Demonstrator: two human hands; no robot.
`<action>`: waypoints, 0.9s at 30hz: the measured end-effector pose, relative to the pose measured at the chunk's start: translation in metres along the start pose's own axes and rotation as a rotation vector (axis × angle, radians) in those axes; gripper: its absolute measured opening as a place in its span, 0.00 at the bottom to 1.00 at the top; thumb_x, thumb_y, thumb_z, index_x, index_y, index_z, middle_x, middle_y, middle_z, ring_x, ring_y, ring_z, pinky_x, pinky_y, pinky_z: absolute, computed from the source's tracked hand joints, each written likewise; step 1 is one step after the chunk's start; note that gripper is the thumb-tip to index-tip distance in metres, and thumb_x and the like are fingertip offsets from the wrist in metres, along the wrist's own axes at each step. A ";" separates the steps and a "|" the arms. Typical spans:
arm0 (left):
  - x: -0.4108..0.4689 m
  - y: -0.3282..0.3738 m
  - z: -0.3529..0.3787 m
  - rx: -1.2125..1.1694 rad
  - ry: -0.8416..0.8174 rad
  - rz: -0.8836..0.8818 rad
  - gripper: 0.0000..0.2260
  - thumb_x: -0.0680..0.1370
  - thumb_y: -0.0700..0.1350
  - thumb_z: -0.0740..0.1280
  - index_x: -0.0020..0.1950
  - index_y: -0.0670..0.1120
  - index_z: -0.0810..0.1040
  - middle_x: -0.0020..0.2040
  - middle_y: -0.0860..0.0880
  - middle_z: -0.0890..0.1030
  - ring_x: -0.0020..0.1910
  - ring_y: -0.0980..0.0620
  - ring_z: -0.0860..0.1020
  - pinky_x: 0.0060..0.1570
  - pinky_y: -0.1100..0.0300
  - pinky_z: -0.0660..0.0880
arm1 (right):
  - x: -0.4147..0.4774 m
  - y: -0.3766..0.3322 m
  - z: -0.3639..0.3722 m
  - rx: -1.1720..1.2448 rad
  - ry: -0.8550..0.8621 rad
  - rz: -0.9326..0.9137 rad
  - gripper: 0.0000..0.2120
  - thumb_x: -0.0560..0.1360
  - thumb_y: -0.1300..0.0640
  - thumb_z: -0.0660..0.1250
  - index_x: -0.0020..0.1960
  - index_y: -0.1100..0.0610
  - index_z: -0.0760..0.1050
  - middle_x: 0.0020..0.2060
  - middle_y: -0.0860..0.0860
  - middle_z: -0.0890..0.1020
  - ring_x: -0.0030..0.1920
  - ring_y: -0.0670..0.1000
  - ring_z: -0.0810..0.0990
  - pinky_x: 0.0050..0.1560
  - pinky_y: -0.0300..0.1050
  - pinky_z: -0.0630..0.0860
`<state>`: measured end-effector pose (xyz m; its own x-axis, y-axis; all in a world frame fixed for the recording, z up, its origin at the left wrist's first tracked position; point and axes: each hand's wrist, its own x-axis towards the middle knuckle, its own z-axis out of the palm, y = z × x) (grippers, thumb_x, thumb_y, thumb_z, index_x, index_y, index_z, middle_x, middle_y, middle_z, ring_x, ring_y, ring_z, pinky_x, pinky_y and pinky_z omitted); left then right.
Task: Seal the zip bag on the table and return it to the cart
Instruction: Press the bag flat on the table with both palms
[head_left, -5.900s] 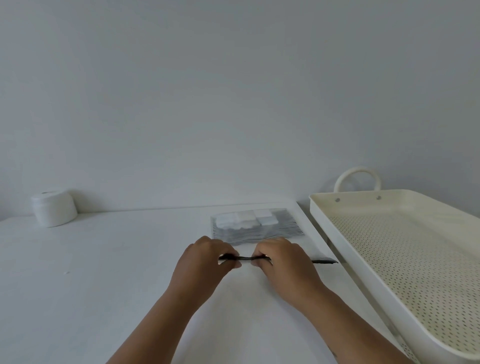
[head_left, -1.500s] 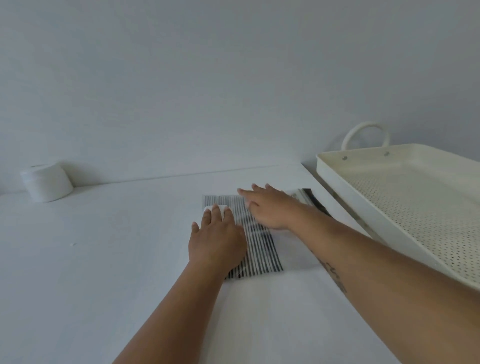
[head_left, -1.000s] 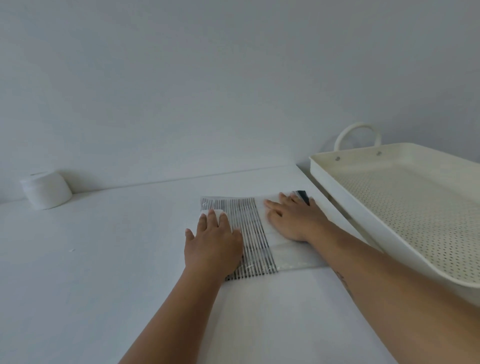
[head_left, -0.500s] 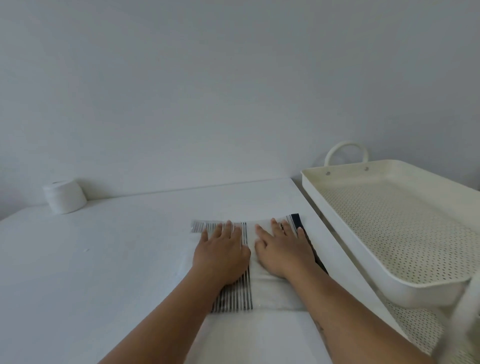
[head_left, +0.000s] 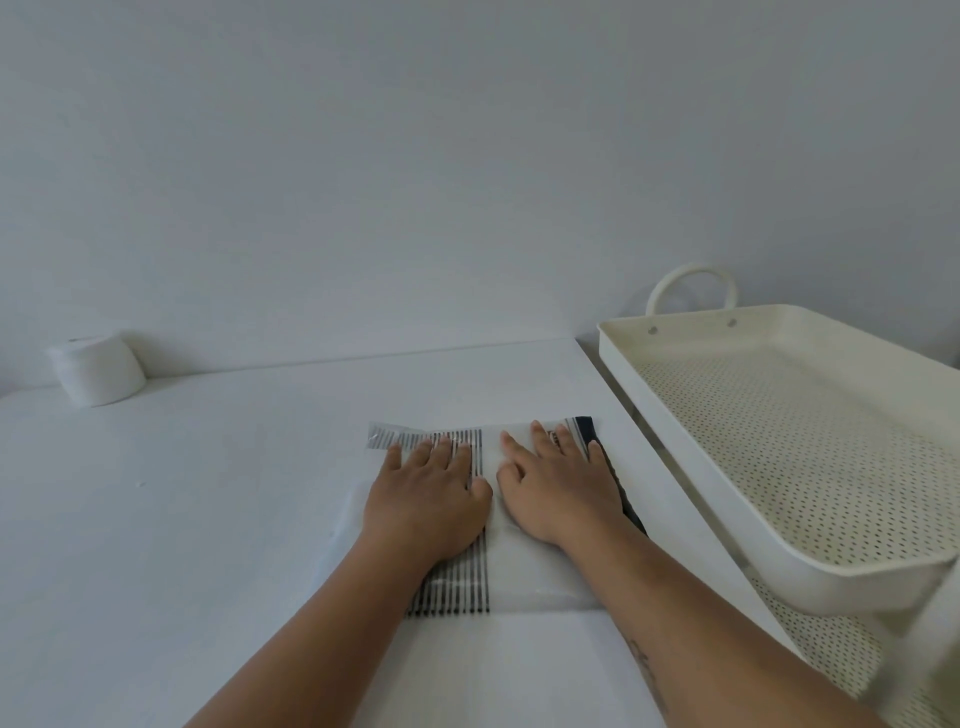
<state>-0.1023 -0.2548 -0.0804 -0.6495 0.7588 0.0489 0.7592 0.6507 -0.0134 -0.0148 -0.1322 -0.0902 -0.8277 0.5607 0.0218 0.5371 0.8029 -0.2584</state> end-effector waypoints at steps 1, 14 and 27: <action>0.000 0.000 0.001 0.006 -0.001 0.001 0.29 0.78 0.57 0.43 0.79 0.50 0.50 0.80 0.49 0.52 0.78 0.51 0.49 0.75 0.46 0.43 | 0.000 0.000 0.000 -0.001 0.002 0.000 0.26 0.78 0.44 0.40 0.77 0.40 0.47 0.79 0.49 0.47 0.78 0.53 0.42 0.75 0.60 0.39; -0.005 0.003 0.000 -0.001 -0.034 0.016 0.29 0.79 0.57 0.44 0.78 0.48 0.52 0.80 0.48 0.54 0.78 0.49 0.51 0.75 0.44 0.43 | -0.005 0.001 -0.002 0.001 -0.059 0.001 0.26 0.79 0.44 0.42 0.77 0.41 0.47 0.79 0.50 0.45 0.78 0.54 0.41 0.75 0.60 0.38; -0.005 -0.022 -0.065 -0.490 0.154 -0.081 0.24 0.81 0.51 0.56 0.76 0.49 0.61 0.76 0.49 0.65 0.75 0.48 0.63 0.74 0.48 0.57 | -0.005 -0.023 -0.084 0.328 0.107 -0.130 0.24 0.80 0.47 0.54 0.76 0.45 0.58 0.78 0.50 0.59 0.77 0.52 0.57 0.74 0.54 0.58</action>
<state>-0.1131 -0.2746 -0.0157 -0.7209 0.6700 0.1772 0.6616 0.5892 0.4638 -0.0091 -0.1362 -0.0032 -0.8548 0.4899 0.1709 0.3337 0.7713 -0.5420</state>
